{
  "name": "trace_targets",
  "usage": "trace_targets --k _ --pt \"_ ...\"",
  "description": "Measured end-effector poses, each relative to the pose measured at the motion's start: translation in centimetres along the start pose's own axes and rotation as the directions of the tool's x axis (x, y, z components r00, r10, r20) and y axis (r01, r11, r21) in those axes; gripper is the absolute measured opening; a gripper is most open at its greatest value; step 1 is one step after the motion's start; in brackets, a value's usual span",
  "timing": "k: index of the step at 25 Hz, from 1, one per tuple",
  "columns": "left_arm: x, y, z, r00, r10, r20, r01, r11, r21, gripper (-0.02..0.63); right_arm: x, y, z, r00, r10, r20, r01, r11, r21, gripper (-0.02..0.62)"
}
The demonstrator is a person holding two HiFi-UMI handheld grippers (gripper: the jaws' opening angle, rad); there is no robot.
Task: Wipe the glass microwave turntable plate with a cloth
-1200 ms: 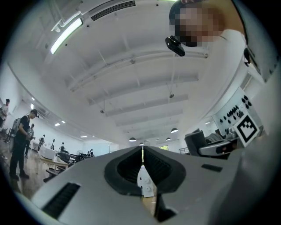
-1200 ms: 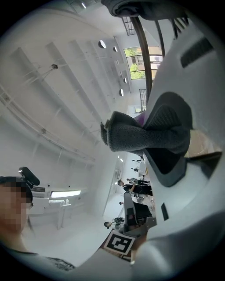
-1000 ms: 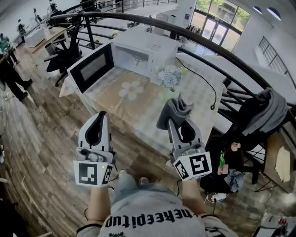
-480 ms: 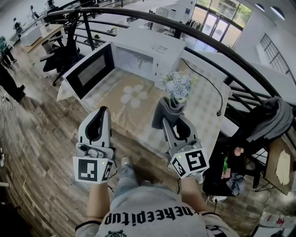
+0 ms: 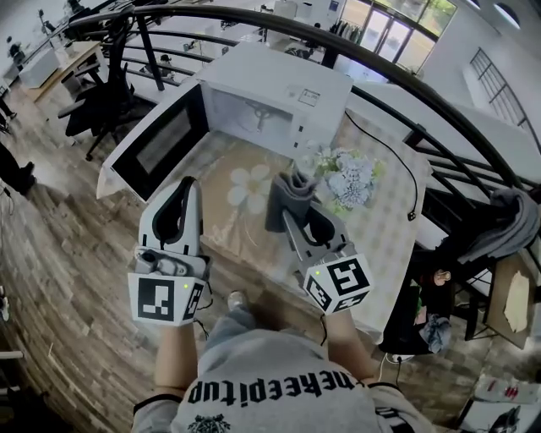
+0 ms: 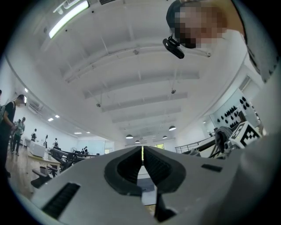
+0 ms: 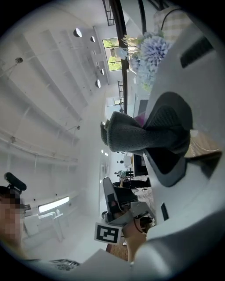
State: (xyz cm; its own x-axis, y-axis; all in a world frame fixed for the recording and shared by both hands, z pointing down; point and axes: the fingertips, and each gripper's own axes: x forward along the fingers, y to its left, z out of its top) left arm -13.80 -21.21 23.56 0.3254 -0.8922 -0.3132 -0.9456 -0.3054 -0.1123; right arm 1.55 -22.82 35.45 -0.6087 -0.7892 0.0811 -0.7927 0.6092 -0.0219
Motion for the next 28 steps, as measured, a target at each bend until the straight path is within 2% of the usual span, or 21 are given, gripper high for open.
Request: trace_targets --k 7,10,14,16,20,24,28 --pt "3.3 3.1 -2.9 0.999 -0.049 -0.019 0.049 0.999 -0.023 0.012 5.7 -1.3 -6.0 0.981 -0.047 -0.187 0.058 0.997 0.050 0.106" --pt "4.3 4.2 -4.1 0.997 -0.067 -0.029 0.066 0.997 -0.031 0.012 7.7 -0.9 -9.1 0.960 -0.021 -0.278 0.034 0.998 0.044 0.103" --pt "5.3 5.4 -6.0 0.995 -0.083 -0.049 0.081 0.995 -0.051 0.012 9.7 -0.5 -13.1 0.928 0.029 -0.372 0.034 0.987 0.160 0.101" --pt "5.5 5.9 -6.9 0.994 -0.085 -0.064 0.081 0.995 -0.066 0.012 10.4 -0.7 -15.3 0.901 0.024 -0.434 0.062 0.981 0.183 0.101" --pt "6.1 7.2 -8.7 0.993 -0.083 -0.087 0.076 0.994 -0.078 0.012 12.1 -1.4 -19.3 0.837 -0.015 -0.546 0.121 0.980 0.159 0.103" --pt "6.5 8.3 -10.2 0.991 -0.075 -0.110 0.066 0.994 -0.090 0.012 13.8 -0.5 -21.6 0.781 0.024 -0.624 0.076 0.988 0.134 0.101" --pt "6.8 9.0 -11.2 0.989 -0.073 -0.127 0.062 0.994 -0.093 0.012 15.9 0.1 -24.2 0.704 -0.001 -0.710 0.079 0.994 0.078 0.101"
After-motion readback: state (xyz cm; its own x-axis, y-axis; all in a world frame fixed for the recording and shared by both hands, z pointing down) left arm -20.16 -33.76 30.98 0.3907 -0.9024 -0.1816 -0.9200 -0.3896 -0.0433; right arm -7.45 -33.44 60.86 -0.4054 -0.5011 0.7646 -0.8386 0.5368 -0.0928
